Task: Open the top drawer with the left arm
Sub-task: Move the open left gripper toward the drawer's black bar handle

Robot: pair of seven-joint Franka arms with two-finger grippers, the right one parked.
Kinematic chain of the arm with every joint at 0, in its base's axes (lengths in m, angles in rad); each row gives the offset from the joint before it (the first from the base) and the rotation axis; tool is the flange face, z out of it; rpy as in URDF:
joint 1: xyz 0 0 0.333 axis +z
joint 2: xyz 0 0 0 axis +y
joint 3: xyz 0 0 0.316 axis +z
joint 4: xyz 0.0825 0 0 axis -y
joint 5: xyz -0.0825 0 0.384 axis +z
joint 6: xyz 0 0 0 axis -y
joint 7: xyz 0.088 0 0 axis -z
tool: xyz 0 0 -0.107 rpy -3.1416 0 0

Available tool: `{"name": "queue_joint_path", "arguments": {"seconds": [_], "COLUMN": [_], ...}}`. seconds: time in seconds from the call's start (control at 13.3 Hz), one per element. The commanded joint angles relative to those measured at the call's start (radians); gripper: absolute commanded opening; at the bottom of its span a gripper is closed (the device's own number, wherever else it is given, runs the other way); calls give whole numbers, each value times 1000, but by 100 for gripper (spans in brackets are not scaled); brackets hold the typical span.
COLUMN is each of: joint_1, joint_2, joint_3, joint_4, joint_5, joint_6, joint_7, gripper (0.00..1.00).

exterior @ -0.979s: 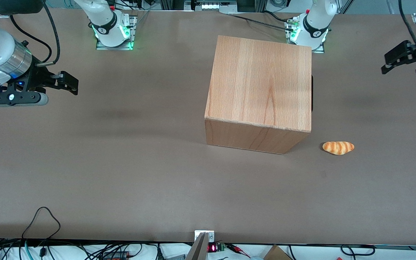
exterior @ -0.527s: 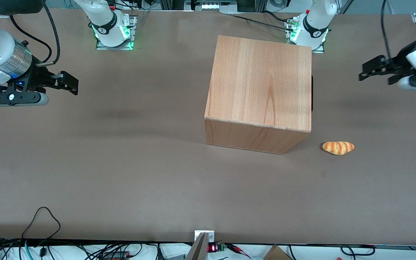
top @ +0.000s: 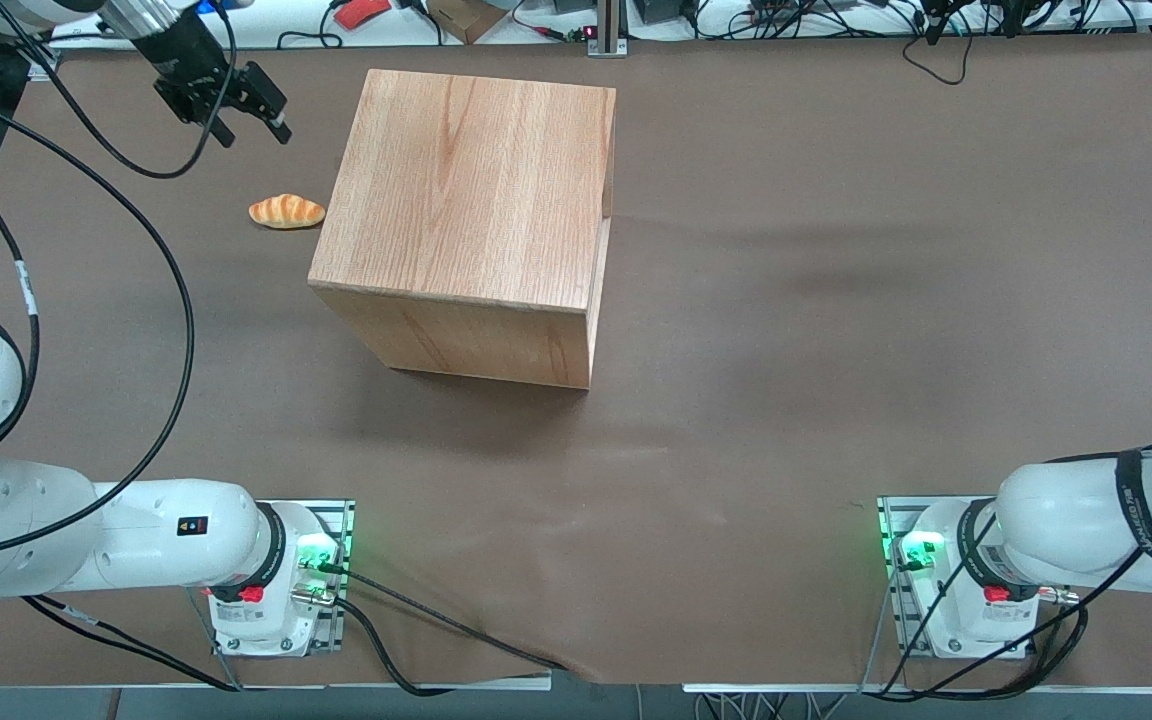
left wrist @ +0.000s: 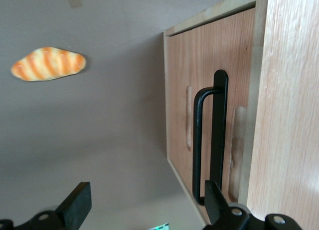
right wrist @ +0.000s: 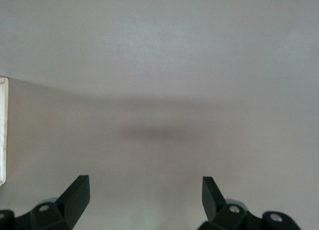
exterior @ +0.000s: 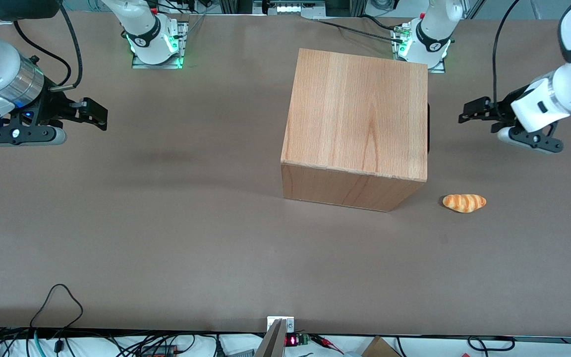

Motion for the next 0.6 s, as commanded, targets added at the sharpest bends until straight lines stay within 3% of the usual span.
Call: {"name": "queue_joint_path", "arguments": {"seconds": [0.0, 0.53], "joint_1": [8, 6], "joint_2": [-18, 4], "joint_3": [0, 0], "joint_4": [-85, -178], "joint_5": [-64, -132], "joint_6": [64, 158], "joint_7": [33, 33], "gripper": [100, 100]}}
